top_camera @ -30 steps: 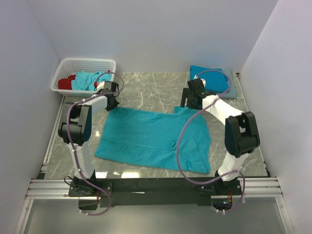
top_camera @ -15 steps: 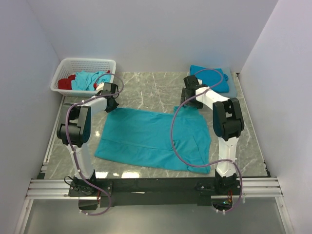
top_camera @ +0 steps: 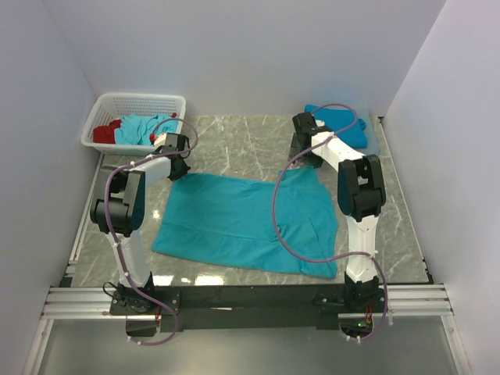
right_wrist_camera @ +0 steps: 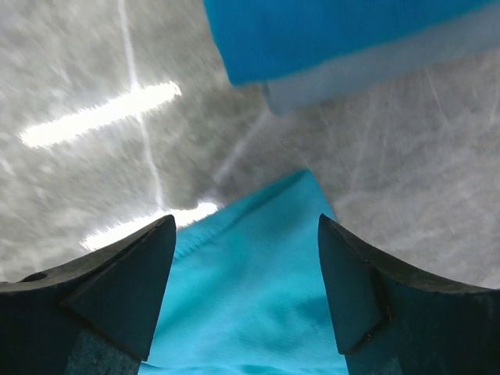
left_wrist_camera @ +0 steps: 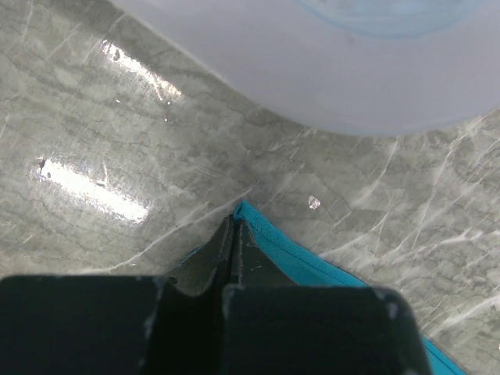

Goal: Fold and stack the t-shirts
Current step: Fold the tshirt

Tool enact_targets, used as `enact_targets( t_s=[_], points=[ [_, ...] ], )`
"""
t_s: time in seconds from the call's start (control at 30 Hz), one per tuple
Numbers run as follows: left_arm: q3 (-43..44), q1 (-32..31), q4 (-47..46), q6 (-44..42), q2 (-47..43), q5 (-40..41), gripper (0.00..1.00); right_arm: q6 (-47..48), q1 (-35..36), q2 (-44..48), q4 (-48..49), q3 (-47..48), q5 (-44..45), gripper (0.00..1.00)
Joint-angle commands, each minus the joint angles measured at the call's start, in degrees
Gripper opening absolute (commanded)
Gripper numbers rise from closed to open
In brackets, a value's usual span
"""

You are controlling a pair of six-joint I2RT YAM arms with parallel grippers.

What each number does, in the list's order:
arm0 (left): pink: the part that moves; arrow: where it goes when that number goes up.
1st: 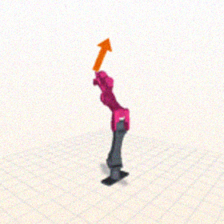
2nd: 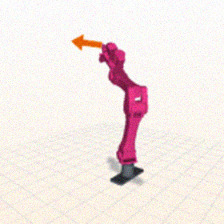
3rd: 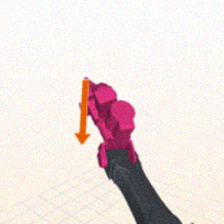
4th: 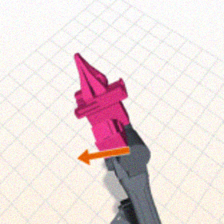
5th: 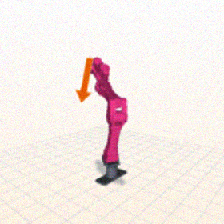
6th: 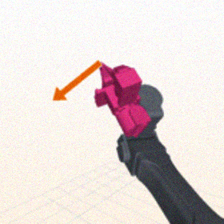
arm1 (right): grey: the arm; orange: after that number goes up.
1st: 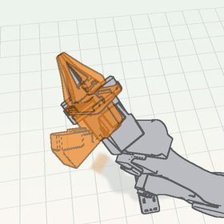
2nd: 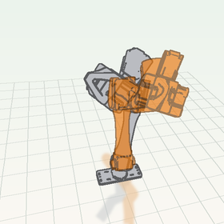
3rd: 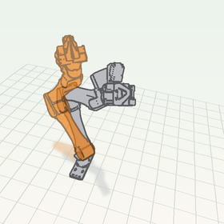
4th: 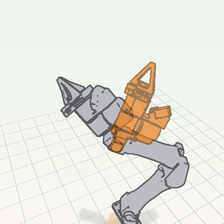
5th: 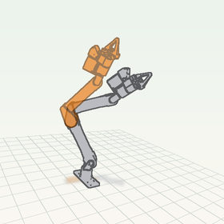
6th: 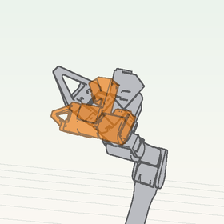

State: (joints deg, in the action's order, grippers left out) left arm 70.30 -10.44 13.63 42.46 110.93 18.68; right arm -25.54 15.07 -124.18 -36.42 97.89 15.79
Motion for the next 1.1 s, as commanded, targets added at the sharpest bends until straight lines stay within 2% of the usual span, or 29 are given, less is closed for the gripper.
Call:
enact_targets(
  t_s=[0.0,0.03,0.13,0.37,0.47,0.5,0.6,0.7,0.8,0.87,0.93,1.07],
  points=[
    [-0.7,0.0,1.0,-0.5,-2.7,-0.6,0.01,-2.3,-0.1,-2.6,-2.6,3.5,1.2,0.75],
    [-0.7,0.0,1.0,-0.5,-2.8,-0.5,0.01,-2.5,-0.1,-2.7,-3.5,3.5,1.7,0.70],
    [-0.5,0.0,1.4,-0.4,-3.1,-0.5,0.01,-2.5,-0.2,-2.4,-3.7,2.2,1.5,0.66],
    [-0.6,0.0,1.4,-0.1,-3.4,-0.7,0.01,-2.8,-0.1,-1.8,-5.1,0.9,0.6,0.65],
    [-0.3,0.0,1.7,-0.1,-3.4,-0.7,0.01,-2.7,-0.2,-2.0,-5.4,1.6,0.4,0.50],
    [-0.3,0.0,1.8,-0.1,-3.4,-0.6,0.01,-2.7,-0.2,-2.1,-5.2,1.4,0.4,0.37],
    [-0.3,0.0,1.6,-0.3,-3.8,-0.6,0.01,-2.3,-0.2,-2.1,-5.1,1.8,0.4,0.26],
    [-0.3,0.0,1.3,-0.3,-4.0,-0.7,0.01,-1.6,-0.2,-2.0,-4.1,1.7,0.2,0.17],
    [-0.4,0.0,1.2,-0.3,-4.6,-0.7,0.01,-0.5,-0.1,-0.7,-2.3,0.6,-0.4,0.13],
    [-1.0,0.0,0.7,-0.2,-5.1,-1.0,0.01,0.4,0.0,1.8,1.0,-1.2,-1.5,0.11],
    [-2.2,0.0,-0.5,-0.2,-6.4,-1.4,0.01,1.4,0.1,5.2,4.7,-4.5,-2.9,0.05],
    [-4.3,0.0,-2.6,-0.6,-8.1,-3.8,0.01,2.1,0.8,10.4,9.1,-10.5,-4.4,0.03]
  ],
)
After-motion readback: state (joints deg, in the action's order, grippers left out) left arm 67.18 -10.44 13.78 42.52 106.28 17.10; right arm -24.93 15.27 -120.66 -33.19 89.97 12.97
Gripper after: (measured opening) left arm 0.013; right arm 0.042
